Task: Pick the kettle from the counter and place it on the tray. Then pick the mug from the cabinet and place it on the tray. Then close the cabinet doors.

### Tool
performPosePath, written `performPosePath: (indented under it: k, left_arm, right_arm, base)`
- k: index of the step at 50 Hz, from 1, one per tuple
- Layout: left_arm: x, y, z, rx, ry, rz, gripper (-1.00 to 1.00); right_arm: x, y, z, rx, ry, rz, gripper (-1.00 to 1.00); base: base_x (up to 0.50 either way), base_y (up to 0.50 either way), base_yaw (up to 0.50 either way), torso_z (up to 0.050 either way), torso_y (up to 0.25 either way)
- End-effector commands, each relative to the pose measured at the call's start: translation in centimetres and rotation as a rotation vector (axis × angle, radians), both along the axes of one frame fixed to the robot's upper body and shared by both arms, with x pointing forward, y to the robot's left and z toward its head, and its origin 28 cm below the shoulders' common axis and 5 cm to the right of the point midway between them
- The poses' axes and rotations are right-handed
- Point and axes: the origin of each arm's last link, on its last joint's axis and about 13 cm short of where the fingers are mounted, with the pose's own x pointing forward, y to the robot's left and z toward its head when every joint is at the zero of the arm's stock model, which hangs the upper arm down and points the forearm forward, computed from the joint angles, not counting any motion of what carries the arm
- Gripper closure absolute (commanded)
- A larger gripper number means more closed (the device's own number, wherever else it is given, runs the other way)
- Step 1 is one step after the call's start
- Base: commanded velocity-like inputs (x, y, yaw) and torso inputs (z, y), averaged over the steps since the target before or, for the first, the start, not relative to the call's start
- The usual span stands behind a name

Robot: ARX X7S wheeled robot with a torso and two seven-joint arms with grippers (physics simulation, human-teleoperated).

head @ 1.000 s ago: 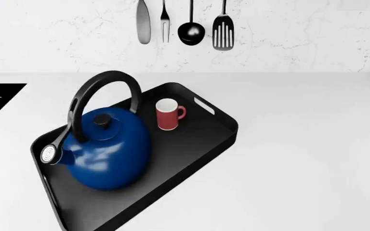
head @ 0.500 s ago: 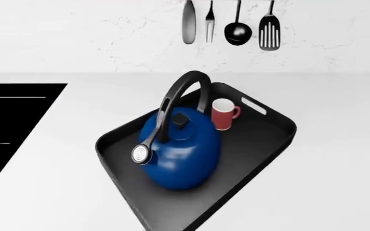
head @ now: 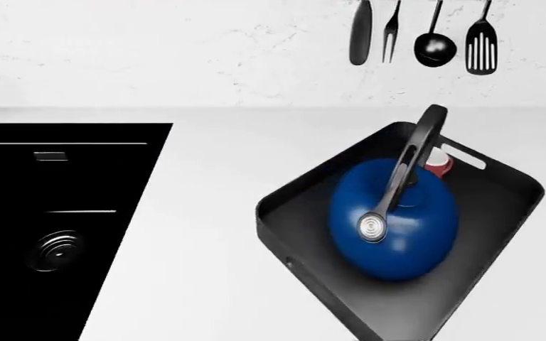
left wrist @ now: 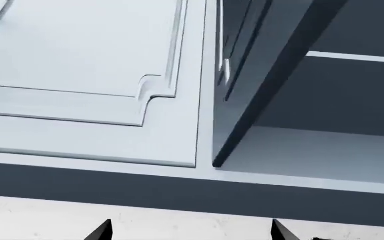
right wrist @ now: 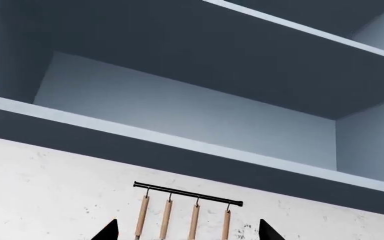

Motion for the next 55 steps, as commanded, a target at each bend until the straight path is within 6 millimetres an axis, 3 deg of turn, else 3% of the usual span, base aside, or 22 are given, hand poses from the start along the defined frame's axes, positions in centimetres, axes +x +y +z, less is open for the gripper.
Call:
performPosePath:
  k: [1, 11, 36, 44, 55]
  left_arm:
    - [0.0, 0.1, -0.2, -0.002, 0.005, 0.003, -1.00]
    - [0.1, 0.4, 0.0, -0.007, 0.008, 0.014, -1.00]
    - [-2.3, 4.2, 3.9, -0.129, -0.066, 0.241, -1.00]
    - [-0.7, 4.1, 8.3, -0.088, -0.076, 0.240, -1.00]
    - [2.3, 2.0, 15.3, -0.079, -0.034, 0.159, -1.00]
  right_arm:
    - [0.0, 0.0, -0.1, 0.002, 0.003, 0.000, -1.00]
    - [0.1, -0.1, -0.1, 0.009, 0.005, 0.000, -1.00]
    - [0.3, -0.4, 0.3, 0.030, 0.038, -0.019, -1.00]
    - [0.3, -0.2, 0.5, 0.029, 0.044, -0.016, -1.00]
    - [0.1, -0.3, 0.6, 0.027, 0.036, -0.011, -1.00]
  base:
    - [0.00, 0.50, 0.00, 0.000, 0.000]
    - [0.00, 0.46, 0.00, 0.000, 0.000]
    - [0.00, 0.00, 0.00, 0.000, 0.000]
    - [0.00, 0.00, 0.00, 0.000, 0.000]
    - [0.00, 0.00, 0.00, 0.000, 0.000]
